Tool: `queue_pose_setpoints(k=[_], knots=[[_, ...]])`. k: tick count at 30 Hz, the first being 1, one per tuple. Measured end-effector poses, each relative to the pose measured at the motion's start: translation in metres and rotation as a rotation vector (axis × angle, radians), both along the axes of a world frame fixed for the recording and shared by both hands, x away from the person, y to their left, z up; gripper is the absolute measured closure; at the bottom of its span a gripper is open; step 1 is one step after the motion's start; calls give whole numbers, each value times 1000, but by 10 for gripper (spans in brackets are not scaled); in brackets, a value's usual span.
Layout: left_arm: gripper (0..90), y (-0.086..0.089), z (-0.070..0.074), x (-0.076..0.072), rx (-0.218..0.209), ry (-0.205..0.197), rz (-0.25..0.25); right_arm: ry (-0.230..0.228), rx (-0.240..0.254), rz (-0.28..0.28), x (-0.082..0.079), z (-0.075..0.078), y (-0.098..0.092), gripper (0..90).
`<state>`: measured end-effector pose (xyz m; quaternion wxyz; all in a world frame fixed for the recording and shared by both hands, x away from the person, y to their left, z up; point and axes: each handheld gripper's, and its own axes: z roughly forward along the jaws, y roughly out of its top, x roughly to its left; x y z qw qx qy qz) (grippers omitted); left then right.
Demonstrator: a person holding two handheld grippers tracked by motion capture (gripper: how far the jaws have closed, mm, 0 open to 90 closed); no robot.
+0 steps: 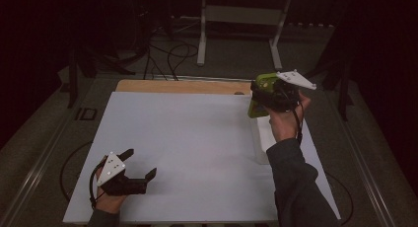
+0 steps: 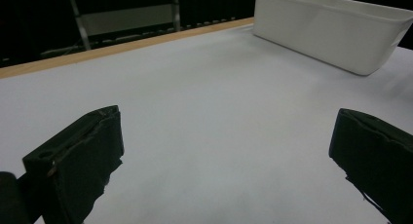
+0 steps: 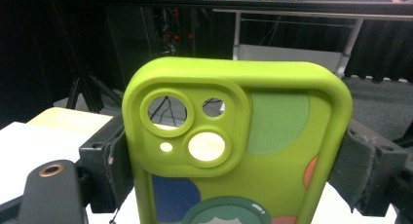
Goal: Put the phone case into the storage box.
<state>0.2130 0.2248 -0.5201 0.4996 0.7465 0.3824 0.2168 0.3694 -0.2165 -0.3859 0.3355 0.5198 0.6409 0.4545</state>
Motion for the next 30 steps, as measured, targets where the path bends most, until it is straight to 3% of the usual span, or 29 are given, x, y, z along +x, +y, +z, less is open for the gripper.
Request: queue_pose_setpoints(k=[30], knots=[[0, -1, 0, 0, 1, -1, -1, 16, -15, -54, 24, -3, -16, 155]])
